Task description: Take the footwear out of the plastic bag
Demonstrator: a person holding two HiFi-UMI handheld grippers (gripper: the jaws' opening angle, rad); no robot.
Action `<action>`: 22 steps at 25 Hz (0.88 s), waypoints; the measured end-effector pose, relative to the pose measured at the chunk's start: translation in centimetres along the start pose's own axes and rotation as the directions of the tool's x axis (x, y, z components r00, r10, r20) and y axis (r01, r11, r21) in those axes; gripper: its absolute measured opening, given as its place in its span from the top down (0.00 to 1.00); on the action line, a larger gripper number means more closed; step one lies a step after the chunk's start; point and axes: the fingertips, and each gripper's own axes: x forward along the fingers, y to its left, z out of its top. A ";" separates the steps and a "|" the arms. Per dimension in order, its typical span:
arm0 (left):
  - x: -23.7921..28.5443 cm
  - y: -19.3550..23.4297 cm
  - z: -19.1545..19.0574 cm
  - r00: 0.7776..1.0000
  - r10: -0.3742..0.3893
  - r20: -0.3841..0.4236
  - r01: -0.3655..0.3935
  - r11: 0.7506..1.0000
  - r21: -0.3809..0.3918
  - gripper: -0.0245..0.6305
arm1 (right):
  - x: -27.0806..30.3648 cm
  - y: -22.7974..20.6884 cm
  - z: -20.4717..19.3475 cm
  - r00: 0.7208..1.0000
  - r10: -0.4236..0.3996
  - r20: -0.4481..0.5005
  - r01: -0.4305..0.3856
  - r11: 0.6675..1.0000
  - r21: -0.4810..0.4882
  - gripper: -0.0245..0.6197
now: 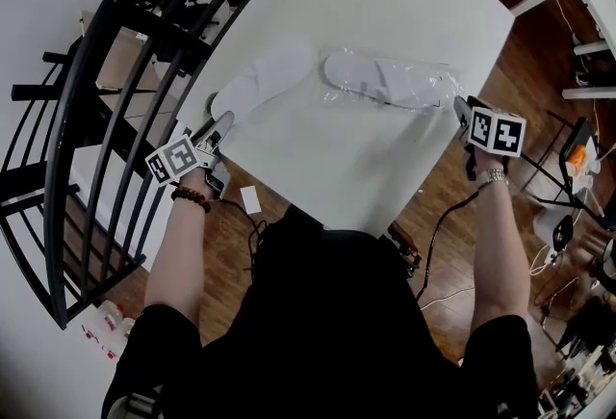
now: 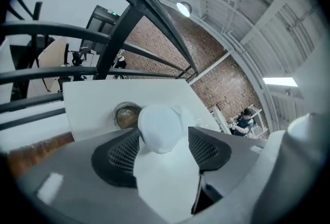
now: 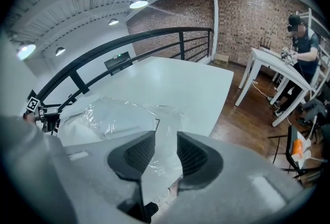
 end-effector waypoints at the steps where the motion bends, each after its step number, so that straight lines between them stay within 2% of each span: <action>1: 0.0 0.2 -0.3 1.000 0.023 -0.014 -0.023 0.999 0.023 0.47 | -0.1 0.1 0.0 1.000 0.000 0.002 0.000 1.000 -0.002 0.78; 7: -0.3 1.3 -1.2 0.985 0.160 -0.062 -0.149 0.978 0.148 0.42 | -0.5 0.2 0.4 1.000 0.001 0.016 0.000 1.000 -0.018 0.78; 10: -0.7 1.4 -0.9 0.972 0.227 -0.055 -0.206 0.946 0.249 0.41 | -0.8 0.2 0.4 1.000 0.002 0.022 -0.001 1.000 -0.024 0.78; 13: -0.8 0.0 0.3 0.970 0.244 -0.016 -0.222 0.908 0.355 0.42 | -1.1 0.5 0.8 0.999 0.005 0.035 -0.003 0.999 -0.043 0.78; 15: -0.1 -2.2 0.9 0.979 0.205 -0.006 -0.185 0.898 0.398 0.45 | -1.4 1.0 1.4 0.999 0.009 0.048 -0.006 0.998 -0.066 0.78; 18: 1.8 -6.2 1.3 0.993 0.111 -0.027 -0.089 0.899 0.429 0.49 | -1.6 2.0 2.3 0.998 0.023 0.064 -0.016 0.994 -0.111 0.78; 22: 4.8 -11.5 0.8 0.996 -0.002 -0.086 0.041 0.885 0.464 0.51 | -1.6 4.4 3.0 0.995 0.071 0.067 -0.059 0.984 -0.171 0.78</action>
